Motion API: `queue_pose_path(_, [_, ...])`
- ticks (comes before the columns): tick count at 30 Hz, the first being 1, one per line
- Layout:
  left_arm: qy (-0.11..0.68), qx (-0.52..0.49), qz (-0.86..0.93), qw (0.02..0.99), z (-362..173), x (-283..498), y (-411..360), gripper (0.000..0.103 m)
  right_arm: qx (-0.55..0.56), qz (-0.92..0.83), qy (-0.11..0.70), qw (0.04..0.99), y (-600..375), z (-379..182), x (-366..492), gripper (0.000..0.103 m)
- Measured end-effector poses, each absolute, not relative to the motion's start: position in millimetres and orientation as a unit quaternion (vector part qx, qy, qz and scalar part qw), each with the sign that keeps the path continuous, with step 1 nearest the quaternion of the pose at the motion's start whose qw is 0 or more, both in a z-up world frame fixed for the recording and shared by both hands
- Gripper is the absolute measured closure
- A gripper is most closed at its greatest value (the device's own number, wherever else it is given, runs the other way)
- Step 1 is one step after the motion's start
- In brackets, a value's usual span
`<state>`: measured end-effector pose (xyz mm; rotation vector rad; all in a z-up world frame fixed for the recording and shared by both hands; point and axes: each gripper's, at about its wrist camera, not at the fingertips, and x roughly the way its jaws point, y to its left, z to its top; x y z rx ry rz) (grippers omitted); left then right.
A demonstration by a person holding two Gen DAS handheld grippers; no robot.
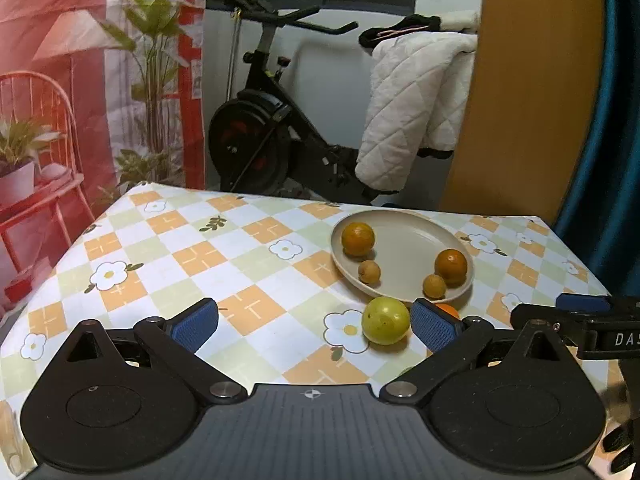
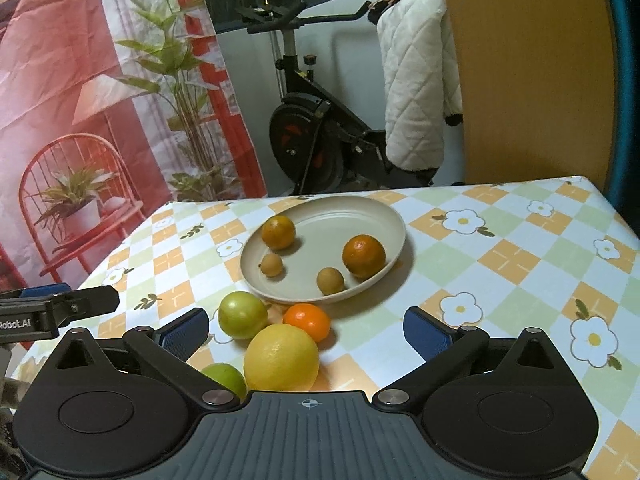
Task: Organize fruits
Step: 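Move the left gripper back to the large yellow lemon beside the plate, then close the left gripper around the yellow lemon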
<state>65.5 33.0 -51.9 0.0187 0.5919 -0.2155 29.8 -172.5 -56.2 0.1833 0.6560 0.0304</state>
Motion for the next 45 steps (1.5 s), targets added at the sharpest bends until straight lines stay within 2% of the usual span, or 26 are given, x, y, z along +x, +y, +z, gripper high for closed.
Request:
queue_pose_path(13, [0.311, 0.011, -0.136, 0.940, -61, 47, 30, 0.000, 0.073, 0.016, 0.342, 0.937, -164, -59, 9, 0.001])
queue_pose_path(18, [0.310, 0.026, -0.123, 0.942, -62, 42, 28, 0.001, 0.072, 0.015, 0.356, 0.932, -164, -64, 1, 0.013])
queue_pose_path(22, [0.320, 0.025, -0.129, 0.938, -65, 39, 29, 0.010, 0.064, 0.023, 0.373, 0.925, -158, -72, -6, 0.024])
queue_pose_path(28, [0.332, 0.025, -0.143, 0.932, -70, 35, 28, 0.013, 0.034, 0.031, 0.395, 0.917, -148, -80, -14, 0.036])
queue_pose_path(36, [0.341, 0.012, -0.168, 0.925, -71, 32, 26, 0.021, 0.000, 0.066, 0.398, 0.915, -136, -79, -27, 0.040])
queue_pose_path(45, [0.359, 0.001, -0.204, 0.911, -81, 30, 24, 0.034, 0.013, 0.083, 0.405, 0.911, -134, -84, -33, 0.041])
